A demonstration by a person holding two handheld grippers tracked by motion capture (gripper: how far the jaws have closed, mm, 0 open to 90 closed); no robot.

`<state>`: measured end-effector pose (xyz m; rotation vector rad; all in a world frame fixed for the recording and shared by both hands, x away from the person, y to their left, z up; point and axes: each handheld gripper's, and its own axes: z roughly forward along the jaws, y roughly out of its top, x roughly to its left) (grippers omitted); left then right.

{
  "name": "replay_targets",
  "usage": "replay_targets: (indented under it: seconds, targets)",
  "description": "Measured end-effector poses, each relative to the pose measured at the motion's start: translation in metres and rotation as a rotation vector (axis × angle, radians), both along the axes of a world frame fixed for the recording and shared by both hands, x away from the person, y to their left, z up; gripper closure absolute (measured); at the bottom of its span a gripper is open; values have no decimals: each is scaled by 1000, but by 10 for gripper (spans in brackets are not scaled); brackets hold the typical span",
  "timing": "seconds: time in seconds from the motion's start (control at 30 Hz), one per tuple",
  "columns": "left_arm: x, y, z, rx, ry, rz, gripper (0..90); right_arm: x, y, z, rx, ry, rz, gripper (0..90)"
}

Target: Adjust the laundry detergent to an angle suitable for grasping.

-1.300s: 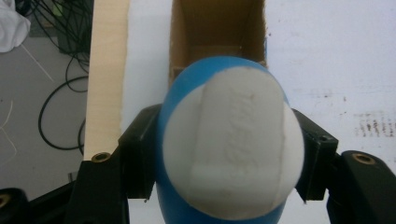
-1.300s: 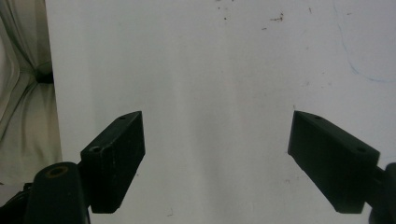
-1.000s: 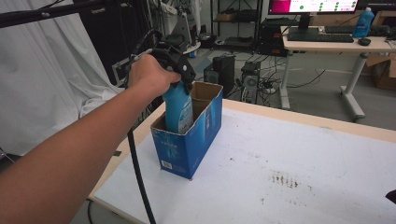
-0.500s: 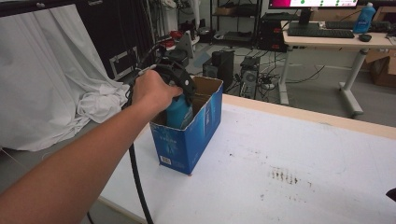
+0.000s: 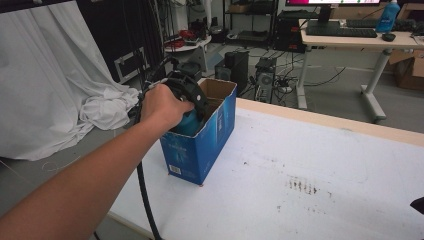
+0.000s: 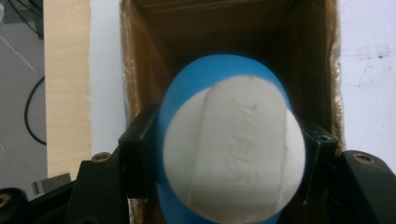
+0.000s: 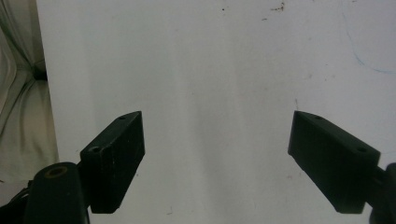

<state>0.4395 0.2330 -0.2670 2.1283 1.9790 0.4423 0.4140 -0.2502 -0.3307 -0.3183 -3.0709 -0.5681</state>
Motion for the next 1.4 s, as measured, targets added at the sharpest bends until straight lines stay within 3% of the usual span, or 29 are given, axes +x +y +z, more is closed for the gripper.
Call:
replay_targets:
  seconds: [0.23,0.8,1.4]
  targets:
    - [3,-1,-14,4,37,-6,379,0,-2,0,0,2,-7,185]
    - [6,5,-14,-30,55,0,371,-1,-2,-3,1,9,-7,185]
    - [6,9,-11,-77,46,1,346,-3,-2,-1,11,13,-8,185]
